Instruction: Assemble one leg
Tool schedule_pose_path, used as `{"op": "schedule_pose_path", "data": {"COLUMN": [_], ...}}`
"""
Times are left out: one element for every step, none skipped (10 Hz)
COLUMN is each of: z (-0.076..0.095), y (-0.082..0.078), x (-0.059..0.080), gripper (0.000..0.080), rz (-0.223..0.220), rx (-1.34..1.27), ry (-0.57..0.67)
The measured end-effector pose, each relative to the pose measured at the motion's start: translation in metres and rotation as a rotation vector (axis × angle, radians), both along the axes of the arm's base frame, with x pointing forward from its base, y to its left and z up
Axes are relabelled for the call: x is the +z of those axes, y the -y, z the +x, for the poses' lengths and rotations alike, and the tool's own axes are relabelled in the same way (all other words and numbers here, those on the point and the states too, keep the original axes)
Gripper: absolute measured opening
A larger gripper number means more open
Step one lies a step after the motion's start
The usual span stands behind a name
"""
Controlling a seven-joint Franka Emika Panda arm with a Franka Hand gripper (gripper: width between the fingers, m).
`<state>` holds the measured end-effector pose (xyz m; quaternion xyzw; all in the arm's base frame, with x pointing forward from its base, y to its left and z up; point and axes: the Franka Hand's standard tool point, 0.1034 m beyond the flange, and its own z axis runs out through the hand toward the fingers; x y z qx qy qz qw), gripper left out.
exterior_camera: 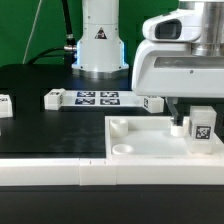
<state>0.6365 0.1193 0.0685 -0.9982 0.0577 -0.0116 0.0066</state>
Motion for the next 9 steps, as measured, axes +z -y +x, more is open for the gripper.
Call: {"op": "schedule_pose_path", "data": {"z": [0.0000, 0.0000, -0.0003, -0.0004, -0.0006, -0.0014, -0.0016, -0.0018, -0.0021], "y": [0.0000, -0.0001, 0.0002, 0.0019, 0.0006, -0.0006, -0.0007, -0.0010, -0.0023], "x": [0.0000, -0.0001, -0.0003, -0.0002, -0.0001, -0.0004, -0.0005, -0.0006, -0.0005], "gripper": [0.0390, 0.0291, 0.0291, 0.0291, 0.0291, 0.0291, 0.0291, 0.0291, 0.0291], "rz": [0.000, 0.001, 0.003, 0.025, 0.035, 0.038, 0.042, 0.043, 0.043], "rx": [0.000, -0.012, -0.046, -0.120, -0.246, -0.373, -0.501, -0.602, -0.702], "ry": [0.000, 0.000, -0.001, -0.004, -0.008, -0.013, -0.018, -0.022, -0.026]}}
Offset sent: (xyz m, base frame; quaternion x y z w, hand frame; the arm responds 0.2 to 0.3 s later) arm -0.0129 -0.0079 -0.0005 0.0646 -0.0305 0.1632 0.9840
